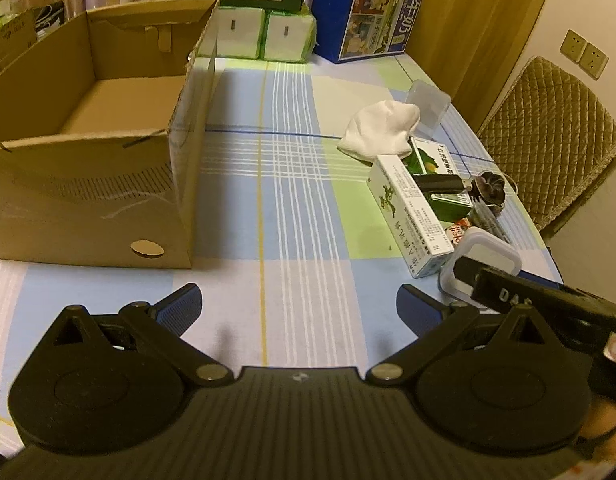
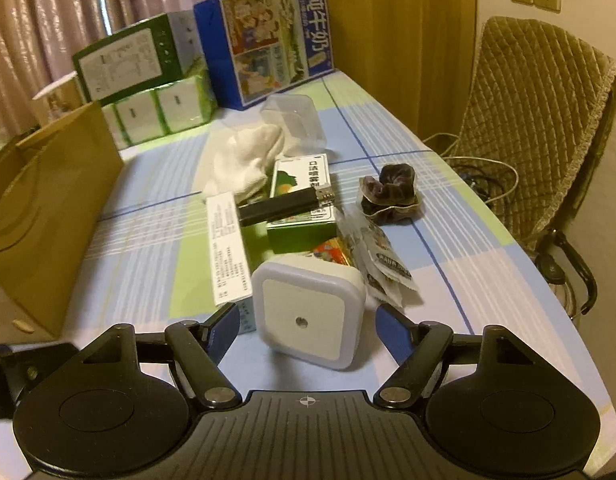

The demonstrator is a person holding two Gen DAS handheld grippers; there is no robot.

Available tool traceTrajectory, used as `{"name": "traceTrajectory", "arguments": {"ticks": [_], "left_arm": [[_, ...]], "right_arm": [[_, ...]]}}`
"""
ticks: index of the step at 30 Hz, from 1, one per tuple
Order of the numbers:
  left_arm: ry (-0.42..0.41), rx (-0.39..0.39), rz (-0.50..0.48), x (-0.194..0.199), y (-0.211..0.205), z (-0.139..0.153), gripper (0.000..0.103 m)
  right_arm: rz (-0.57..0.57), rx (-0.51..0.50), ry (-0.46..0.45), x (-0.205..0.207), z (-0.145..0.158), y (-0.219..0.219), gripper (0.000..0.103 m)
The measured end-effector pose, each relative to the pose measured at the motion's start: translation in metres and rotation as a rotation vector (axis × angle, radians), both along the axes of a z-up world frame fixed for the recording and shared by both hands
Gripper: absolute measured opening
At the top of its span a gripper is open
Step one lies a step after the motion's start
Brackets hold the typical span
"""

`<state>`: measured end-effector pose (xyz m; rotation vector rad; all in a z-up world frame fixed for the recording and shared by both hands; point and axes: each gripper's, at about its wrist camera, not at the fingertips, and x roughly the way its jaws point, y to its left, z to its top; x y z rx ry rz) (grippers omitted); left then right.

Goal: Organize objects
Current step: 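Grasp the white night light with the right gripper while the left grasps the white box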

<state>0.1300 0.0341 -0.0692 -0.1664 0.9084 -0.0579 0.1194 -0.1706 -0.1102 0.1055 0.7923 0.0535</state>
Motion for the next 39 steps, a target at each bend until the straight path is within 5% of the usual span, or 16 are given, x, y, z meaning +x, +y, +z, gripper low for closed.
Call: {"name": "traceTrajectory", "arguments": {"ticks": [12,20,24,31,33,35,39], "left_arm": [[0.028,-0.016,0.001,0.003,0.01,-0.014,0.102],[0.004,-0.022,-0.019,-0.001,0.014,-0.005,0.102],[-0.003,-0.02,-0.039,0.003,0.01,-0.004,0.101],[-0.033,-0.039,-0.152,0.028,-0.025,-0.004,0.085],[-0.049,-0.026,-0.186,0.038,-0.037,-0.007,0.075],[-0.063,-0.037,-0.22,0.048,-0.049,-0.011,0.052],[-0.056,-0.023,-0.259,0.067,-0.069,-0.023,0.043]], "right_arm": [[0.002,-0.028,0.009,0.013,-0.014,0.003,0.062],[0.193,0.018,0.0,0.005,-0.013,0.023,0.062],[0.133,0.009,0.006,0.002,-0.012,0.01,0.062],[0.06,0.018,0.017,-0.003,-0.008,-0.014,0.062],[0.047,0.022,0.02,-0.003,-0.009,-0.018,0.062],[0.036,0.026,0.017,-0.002,-0.009,-0.021,0.062],[0.03,0.014,0.016,-0.003,-0.01,-0.025,0.062]]}}
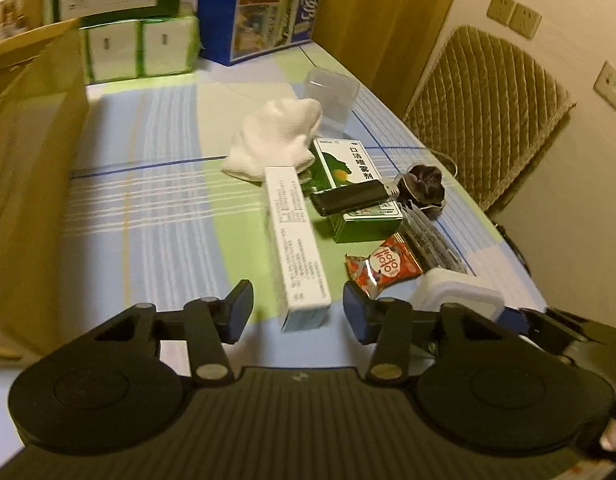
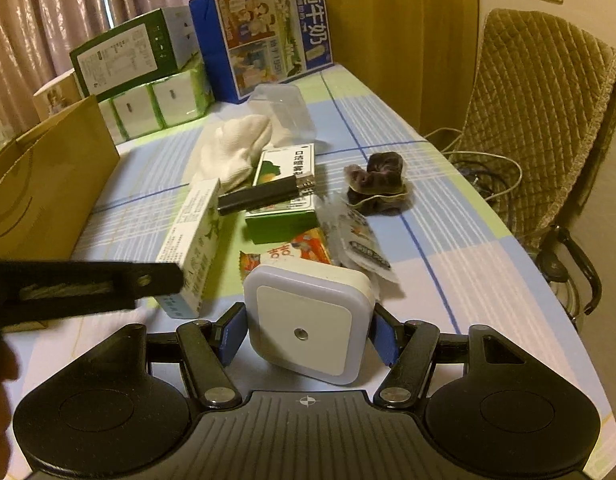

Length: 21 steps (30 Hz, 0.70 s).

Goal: Organize objects
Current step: 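Grasp the white night light with the right gripper while the left grasps the white box, then carry the night light and white box toward the open cardboard box with both grippers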

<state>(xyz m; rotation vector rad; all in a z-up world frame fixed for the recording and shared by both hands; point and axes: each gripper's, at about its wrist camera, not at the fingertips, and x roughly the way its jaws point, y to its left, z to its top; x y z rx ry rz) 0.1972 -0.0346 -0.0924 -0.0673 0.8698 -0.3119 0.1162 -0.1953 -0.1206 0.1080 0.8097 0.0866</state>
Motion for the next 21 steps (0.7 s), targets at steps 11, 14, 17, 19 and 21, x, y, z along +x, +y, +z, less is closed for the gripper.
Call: {"name": "traceTrajectory", "arguments": {"ticks": [11,14,17,19,21], "left_arm": [[0.025,0.127,0.006,-0.022,0.015,-0.009,0.021],[0.035,0.138,0.032,-0.046,0.031,-0.006,0.021],[0.041,0.133,0.053,-0.057,0.042,-0.006,0.022],[0.034,0.116,0.067,-0.06,0.046,-0.004,0.024],[0.021,0.114,0.074,-0.061,0.048,-0.003,0.027]], "right_arm": [[0.113,-0.003,-0.017,-0.004,0.0,0.011,0.062],[0.18,0.004,-0.013,-0.007,-0.001,0.019,0.062],[0.203,-0.037,-0.016,-0.009,-0.004,0.027,0.062],[0.192,-0.048,-0.013,-0.009,-0.005,0.028,0.068],[0.159,-0.046,-0.012,-0.01,-0.005,0.028,0.073]]}}
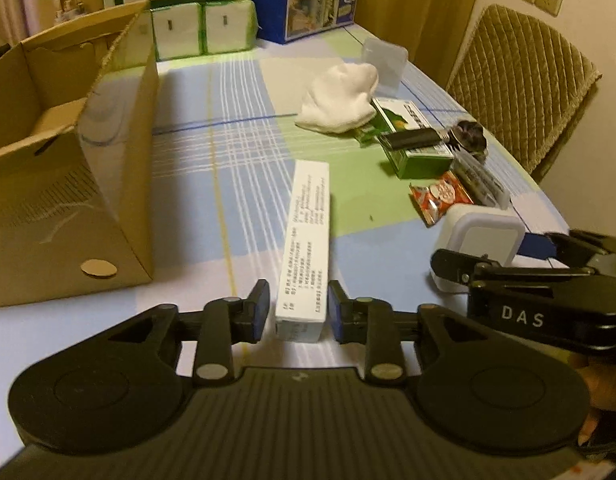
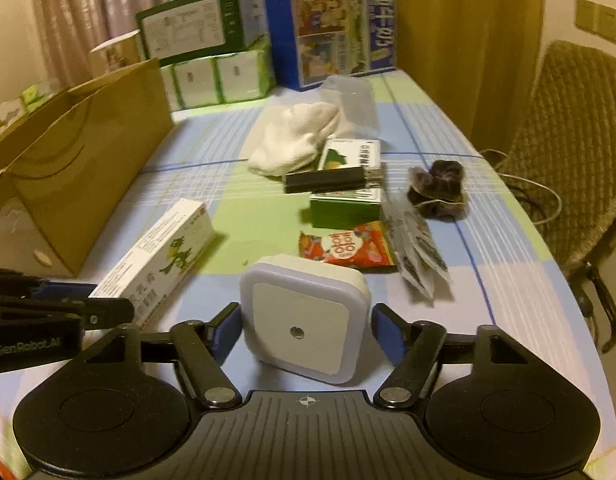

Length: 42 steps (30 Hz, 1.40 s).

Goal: Organize objects
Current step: 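Carry the night light and white box toward the open cardboard box with both grippers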

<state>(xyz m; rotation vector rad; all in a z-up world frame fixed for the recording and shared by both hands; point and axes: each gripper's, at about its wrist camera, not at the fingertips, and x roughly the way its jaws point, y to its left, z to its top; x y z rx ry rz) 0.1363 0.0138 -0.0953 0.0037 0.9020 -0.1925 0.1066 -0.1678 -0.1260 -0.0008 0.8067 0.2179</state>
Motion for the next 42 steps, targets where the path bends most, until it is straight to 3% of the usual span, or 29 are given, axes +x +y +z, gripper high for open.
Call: {"name": "traceTrajectory", "arguments": {"ticks": [10,29,33,42], "left_arm": [[-0.008,0.022,-0.026,0.017,-0.006,0.001,0.032],[0.022,0.095,-0.12,0.049,-0.023,-0.013,0.032],[0.043,0.103,-0.123,0.052,-0.023,-0.017,0.022],[0.037,0.097,-0.116,0.043,-0.022,-0.012,0.021]], "right_arm": [[-0.104,-0.018,0.004,-0.001,-0.004,-0.001,0.071],[-0.077,0.001,0.01,0.015,-0.014,-0.002,0.068],[-0.077,0.002,0.004,0.017,-0.014,-0.002,0.067],[-0.092,-0.008,-0.016,0.014,-0.009,-0.002,0.062]]}}
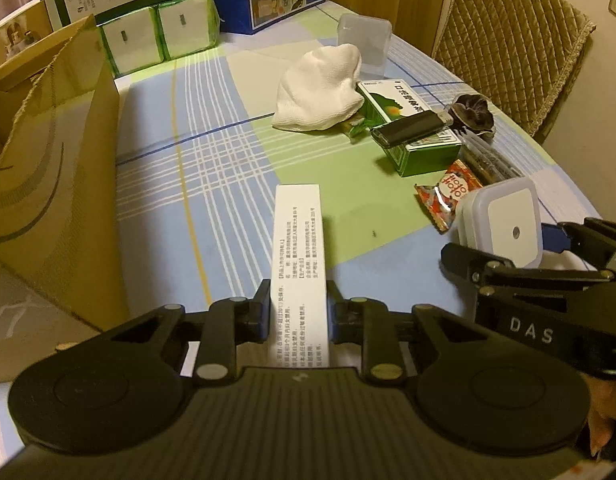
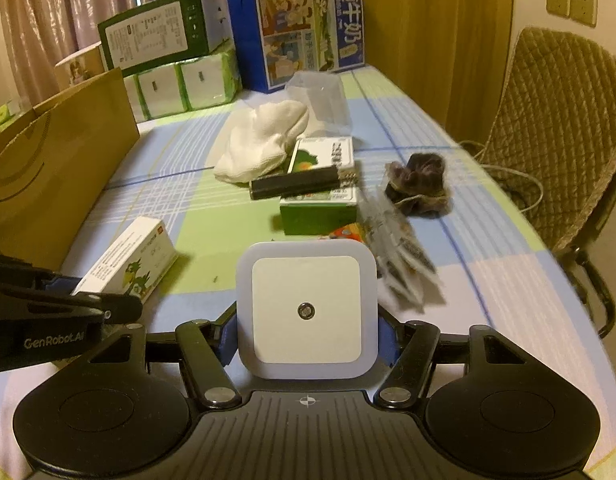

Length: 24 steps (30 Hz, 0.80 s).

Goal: Organize objects
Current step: 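Carry the night light and white box toward the open cardboard box with both grippers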

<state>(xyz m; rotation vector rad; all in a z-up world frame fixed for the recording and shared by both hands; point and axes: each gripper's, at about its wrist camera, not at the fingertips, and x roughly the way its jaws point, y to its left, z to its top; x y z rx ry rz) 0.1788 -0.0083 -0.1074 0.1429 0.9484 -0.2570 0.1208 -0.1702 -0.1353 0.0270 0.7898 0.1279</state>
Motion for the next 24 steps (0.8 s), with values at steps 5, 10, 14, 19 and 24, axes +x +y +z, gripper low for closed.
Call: {"name": "traceTrajectory", "arguments": {"ticks": [5,10,14,19,24], "left_arm": [[-0.001,-0.021,0.008,-0.01,0.001,0.01,0.021],[-0.019,-0.044,0.019,-0.021,0.007,0.03,0.021],[-0.057,-0.057,0.035,-0.027,0.015,0.057,0.021],[-0.13,-0.058,0.058,-0.03,0.029,0.101,0.021],[-0.2,-0.029,0.103,-0.035,0.059,0.144,0.021]], "right_arm": [[0.012,-0.003,-0.027,-0.011,0.013,0.003,0.062],[0.012,0.0,-0.045,-0.019,0.032,0.004,0.062],[0.031,0.008,-0.08,-0.024,0.055,0.008,0.062],[0.083,0.044,-0.134,-0.023,0.096,0.023,0.062],[0.181,0.078,-0.174,-0.017,0.131,0.055,0.062]]}}
